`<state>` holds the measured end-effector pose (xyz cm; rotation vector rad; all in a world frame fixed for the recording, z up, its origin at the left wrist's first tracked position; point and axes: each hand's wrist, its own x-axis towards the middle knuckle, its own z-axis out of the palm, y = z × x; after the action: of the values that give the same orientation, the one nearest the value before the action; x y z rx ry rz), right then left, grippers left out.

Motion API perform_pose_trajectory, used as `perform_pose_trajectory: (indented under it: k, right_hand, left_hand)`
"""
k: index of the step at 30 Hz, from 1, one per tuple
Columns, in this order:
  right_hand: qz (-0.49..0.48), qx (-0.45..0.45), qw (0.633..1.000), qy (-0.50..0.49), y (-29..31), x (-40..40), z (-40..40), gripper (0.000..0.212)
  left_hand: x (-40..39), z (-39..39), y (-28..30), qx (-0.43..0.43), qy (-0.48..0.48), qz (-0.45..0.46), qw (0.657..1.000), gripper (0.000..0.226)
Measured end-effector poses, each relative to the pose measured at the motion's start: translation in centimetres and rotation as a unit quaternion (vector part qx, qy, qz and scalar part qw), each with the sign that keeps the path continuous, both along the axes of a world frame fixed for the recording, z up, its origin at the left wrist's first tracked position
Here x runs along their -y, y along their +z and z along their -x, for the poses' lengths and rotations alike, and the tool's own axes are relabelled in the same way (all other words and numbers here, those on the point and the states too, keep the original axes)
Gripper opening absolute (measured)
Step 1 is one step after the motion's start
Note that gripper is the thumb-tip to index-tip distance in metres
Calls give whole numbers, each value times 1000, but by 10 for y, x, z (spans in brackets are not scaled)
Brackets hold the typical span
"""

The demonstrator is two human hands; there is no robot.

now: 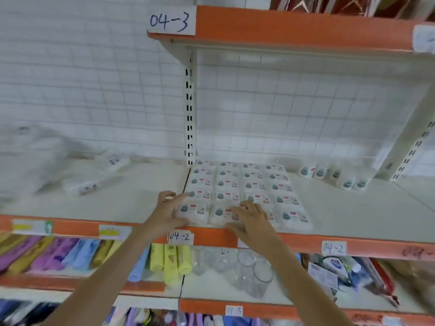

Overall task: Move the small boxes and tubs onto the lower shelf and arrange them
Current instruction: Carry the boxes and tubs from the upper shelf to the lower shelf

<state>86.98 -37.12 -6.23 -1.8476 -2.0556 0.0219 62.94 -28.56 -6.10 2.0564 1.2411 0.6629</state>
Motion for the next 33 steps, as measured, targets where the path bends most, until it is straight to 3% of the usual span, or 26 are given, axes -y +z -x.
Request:
perform_pose_trajectory:
  k: [3, 8, 16, 24, 28, 33]
  right_hand:
    - [-46, -26, 999, 10, -12, 7, -2, 44]
    - [-95, -71, 993, 11, -19, 1, -4, 34]
    - [-85, -80, 993, 14, -19, -4, -6, 23]
    - [36, 7, 999, -10, 8, -1, -2, 36]
    - [24, 48, 998, -21, 24, 12, 17, 42]
    - [-83, -16, 995, 59, 16, 55, 77, 23]
  left_hand:
    - [16, -9, -1, 34, 70, 15, 997, 69]
    - [31, -26, -7, 35, 137, -50, 989, 47]
    - [28, -27, -10, 37, 148, -41, 987, 48]
    - [28, -21, 1, -22, 106, -19, 994, 53]
    - [39, 15, 12, -102, 91, -136, 981, 56]
    - [91, 106, 11, -175, 158, -295, 926, 28]
